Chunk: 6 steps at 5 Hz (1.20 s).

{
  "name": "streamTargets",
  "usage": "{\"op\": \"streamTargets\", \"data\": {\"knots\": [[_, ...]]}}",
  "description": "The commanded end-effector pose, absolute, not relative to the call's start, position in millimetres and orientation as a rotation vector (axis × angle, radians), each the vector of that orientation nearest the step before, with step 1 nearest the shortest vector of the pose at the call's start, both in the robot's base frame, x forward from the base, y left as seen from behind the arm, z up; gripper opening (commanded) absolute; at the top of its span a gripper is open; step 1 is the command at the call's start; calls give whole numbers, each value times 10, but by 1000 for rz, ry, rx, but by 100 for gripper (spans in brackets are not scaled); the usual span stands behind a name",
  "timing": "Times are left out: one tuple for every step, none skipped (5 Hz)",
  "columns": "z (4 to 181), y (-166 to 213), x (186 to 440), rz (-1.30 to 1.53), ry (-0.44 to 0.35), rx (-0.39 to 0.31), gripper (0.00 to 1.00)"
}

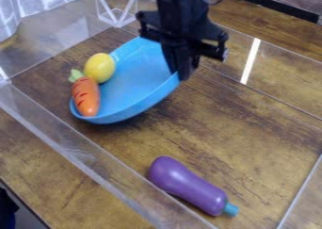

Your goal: Move the carrot to the left side

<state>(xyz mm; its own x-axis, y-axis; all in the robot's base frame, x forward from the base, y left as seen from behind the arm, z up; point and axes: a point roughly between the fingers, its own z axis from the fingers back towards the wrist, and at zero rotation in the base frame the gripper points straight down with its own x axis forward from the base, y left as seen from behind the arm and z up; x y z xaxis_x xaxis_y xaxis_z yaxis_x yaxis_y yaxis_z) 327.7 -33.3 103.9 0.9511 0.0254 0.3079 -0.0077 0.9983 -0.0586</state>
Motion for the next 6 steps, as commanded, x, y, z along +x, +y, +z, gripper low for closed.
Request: {"op": "streamTargets", "data": {"knots": [[1079, -370, 3288, -16, -362, -55, 0], [914, -364, 3271, -31, -341, -48, 0], [607, -393, 3326, -85, -321, -40, 0], [343, -446, 3325, -149, -309, -39, 0], [276, -524, 3300, -113, -314, -35, 0], [298, -616, 3285, -73, -320, -45, 0]]}}
